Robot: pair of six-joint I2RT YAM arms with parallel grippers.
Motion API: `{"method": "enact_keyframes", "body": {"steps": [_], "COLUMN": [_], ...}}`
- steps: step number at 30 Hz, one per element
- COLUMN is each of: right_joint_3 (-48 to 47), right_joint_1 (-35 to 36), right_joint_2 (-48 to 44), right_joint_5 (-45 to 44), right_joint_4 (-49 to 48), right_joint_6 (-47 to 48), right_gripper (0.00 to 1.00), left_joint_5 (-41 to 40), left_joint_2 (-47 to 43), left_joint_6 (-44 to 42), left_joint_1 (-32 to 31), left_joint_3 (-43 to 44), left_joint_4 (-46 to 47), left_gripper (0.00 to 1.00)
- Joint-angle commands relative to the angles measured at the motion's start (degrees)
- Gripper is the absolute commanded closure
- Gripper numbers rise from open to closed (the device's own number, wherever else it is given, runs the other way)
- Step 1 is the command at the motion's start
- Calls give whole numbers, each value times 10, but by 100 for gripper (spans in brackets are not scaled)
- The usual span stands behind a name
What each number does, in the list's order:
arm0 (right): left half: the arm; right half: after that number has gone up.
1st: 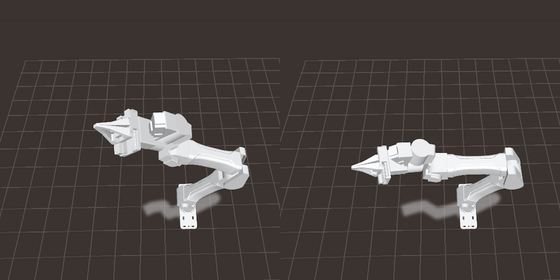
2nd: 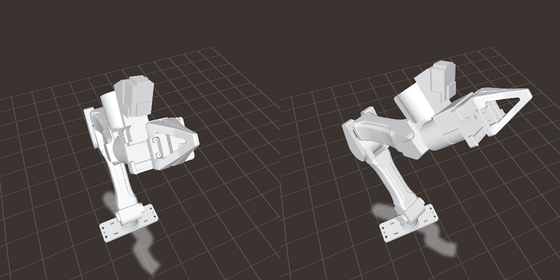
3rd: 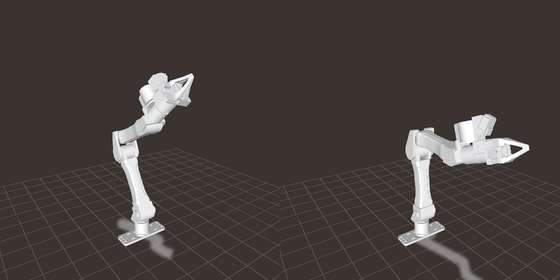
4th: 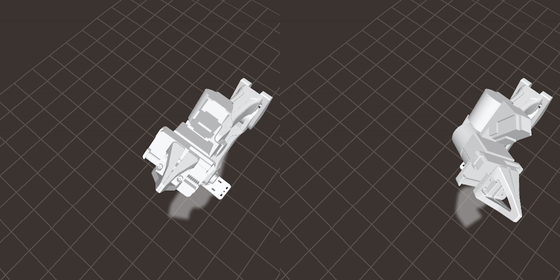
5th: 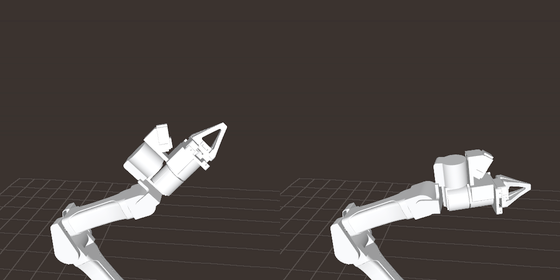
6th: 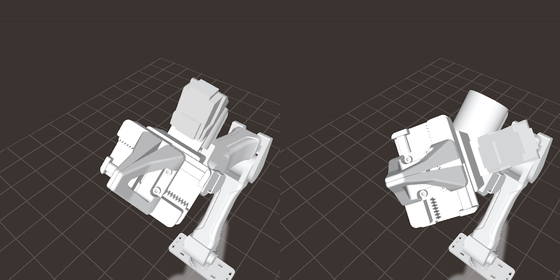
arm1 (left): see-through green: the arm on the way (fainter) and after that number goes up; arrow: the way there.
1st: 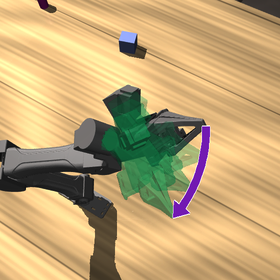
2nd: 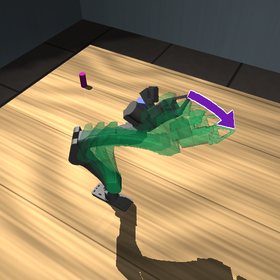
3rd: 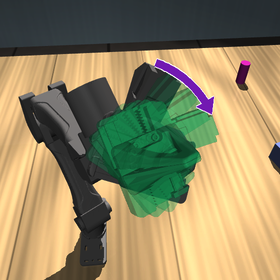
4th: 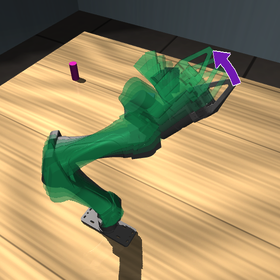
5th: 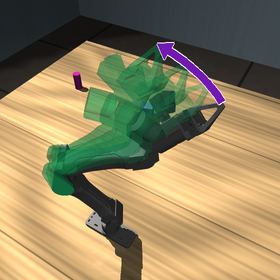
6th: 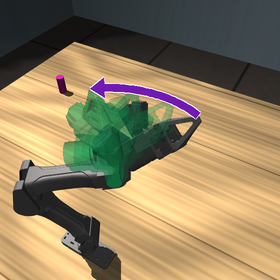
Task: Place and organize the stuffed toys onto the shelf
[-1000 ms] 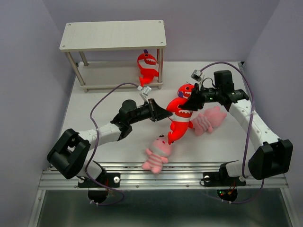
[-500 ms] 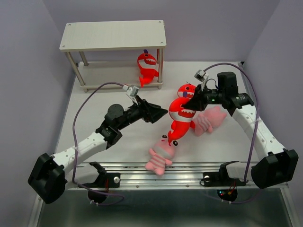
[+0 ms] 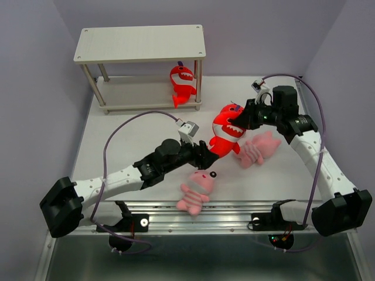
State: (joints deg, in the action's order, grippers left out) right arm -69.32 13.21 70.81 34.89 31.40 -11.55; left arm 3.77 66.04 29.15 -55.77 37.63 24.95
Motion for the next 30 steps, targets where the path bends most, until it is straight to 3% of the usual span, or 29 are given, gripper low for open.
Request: {"method": "enact_keyframes", "body": {"steps": [1,5,8,11,12,14,15,18,20,21,24,25,30], "right_joint_3": [-33,-30,-21,-13,-9,-7,-6,-2,1,2,15,21,51], "right_joint_1": [3,3,3,3,3,3,3,3,3,3,3,3,-9], "right_joint_2": [-27,-30,-33,-37,-39,-41,-44,-46,-47,-47,-52,-56,-81], "right_joint_5": [-4,3,10,14,14,14,14,11,24,30,49,48,58], "right_joint_4": [-35,-37,-38,-42,-43,-44,-44,-44,-44,-43,-41,-42,-42], "right_joint_6": [-28,-29,-27,-23,-22,-17,-12,6,27,61,113,146,216], "right_gripper": [99,99,99,99,99,99,99,97,86,65,29,0,0], "left_joint_5": [-59,-79,-93,-93,-93,-90,-89,-90,-86,-85,-69,-64,-15], "left_joint_2": [16,39,42,40,37,36,31,23,14,9,-14,-23,-99], "left_joint_6": [-34,-44,-37,-34,-31,-30,-28,-23,-25,-27,-30,-29,-30], "left_joint_1": [-21,-28,-30,-30,-31,-30,-30,-30,-29,-29,-12,-3,76], "left_joint_3": [47,65,67,64,61,60,57,50,46,42,25,14,-11], "left_joint_4": [4,-11,-10,-6,-2,3,4,5,5,5,1,-3,-59], "left_gripper": [17,18,26,51,65,77,96,100,100,100,100,100,100]}}
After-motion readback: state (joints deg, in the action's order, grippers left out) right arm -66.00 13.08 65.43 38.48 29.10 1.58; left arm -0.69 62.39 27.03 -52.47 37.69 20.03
